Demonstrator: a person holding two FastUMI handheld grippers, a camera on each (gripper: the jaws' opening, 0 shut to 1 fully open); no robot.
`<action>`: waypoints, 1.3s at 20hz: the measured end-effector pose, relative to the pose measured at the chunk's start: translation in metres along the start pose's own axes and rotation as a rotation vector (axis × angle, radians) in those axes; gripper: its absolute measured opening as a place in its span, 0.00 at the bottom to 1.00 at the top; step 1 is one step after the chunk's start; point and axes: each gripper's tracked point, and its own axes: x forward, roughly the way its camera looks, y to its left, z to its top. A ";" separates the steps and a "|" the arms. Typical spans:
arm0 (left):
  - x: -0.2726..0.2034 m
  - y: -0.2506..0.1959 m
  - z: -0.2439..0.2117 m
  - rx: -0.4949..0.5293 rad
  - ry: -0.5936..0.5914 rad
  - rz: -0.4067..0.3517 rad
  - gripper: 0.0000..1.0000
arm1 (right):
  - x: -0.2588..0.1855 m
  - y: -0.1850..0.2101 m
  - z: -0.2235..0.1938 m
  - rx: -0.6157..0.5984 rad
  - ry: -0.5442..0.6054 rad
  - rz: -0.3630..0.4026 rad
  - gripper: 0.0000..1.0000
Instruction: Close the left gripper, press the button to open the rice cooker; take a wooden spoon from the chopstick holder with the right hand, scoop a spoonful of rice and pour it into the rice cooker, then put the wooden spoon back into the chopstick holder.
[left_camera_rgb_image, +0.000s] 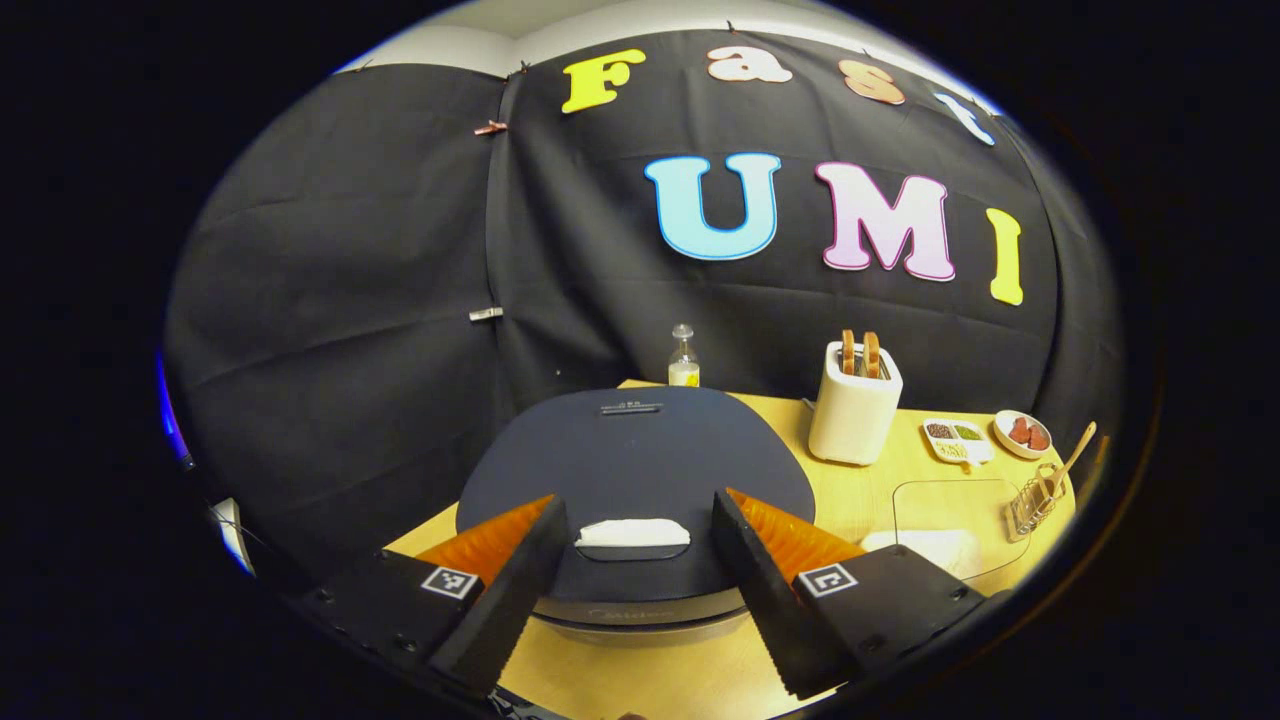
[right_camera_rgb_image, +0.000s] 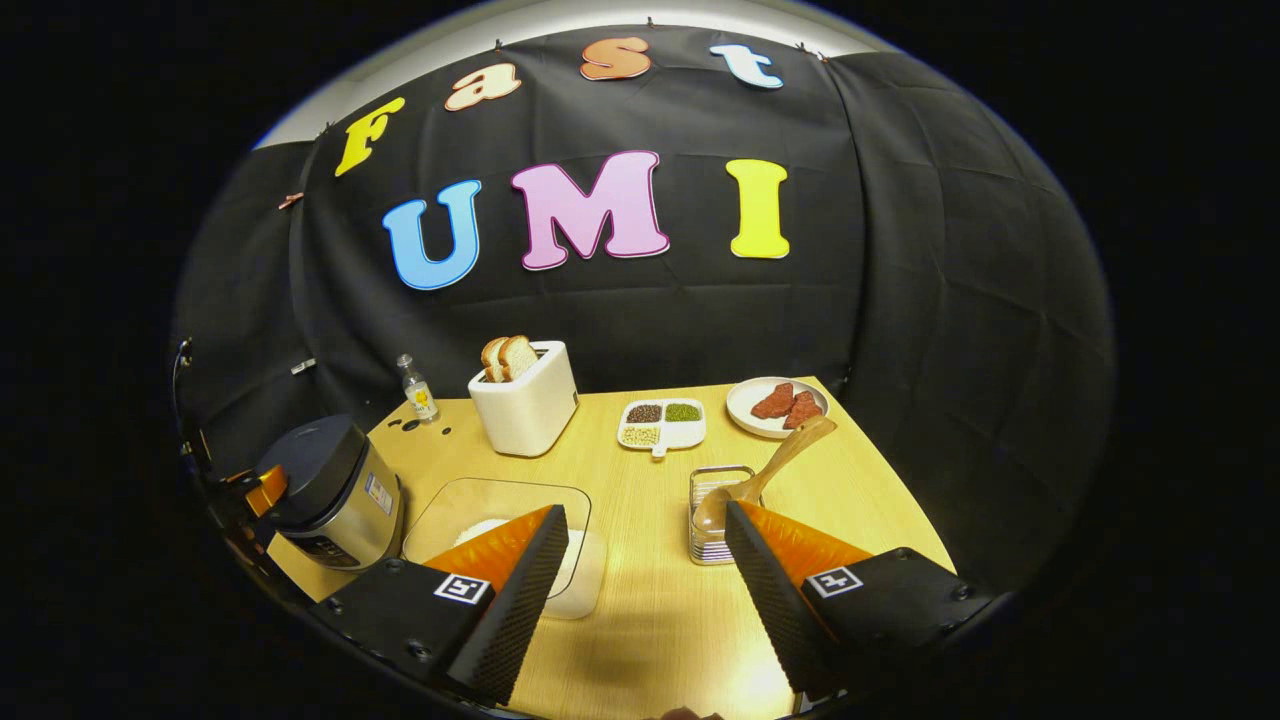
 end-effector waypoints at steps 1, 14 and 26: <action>0.001 -0.001 -0.001 0.006 -0.002 -0.008 1.00 | 0.000 -0.002 -0.002 0.000 0.005 0.003 0.99; -0.026 -0.014 0.017 -0.030 -0.023 -0.025 0.96 | 0.002 -0.028 0.008 -0.039 -0.025 0.082 0.99; -0.138 -0.068 0.139 0.030 -0.327 -0.273 0.95 | -0.111 0.005 0.107 -0.022 -0.410 -0.046 0.98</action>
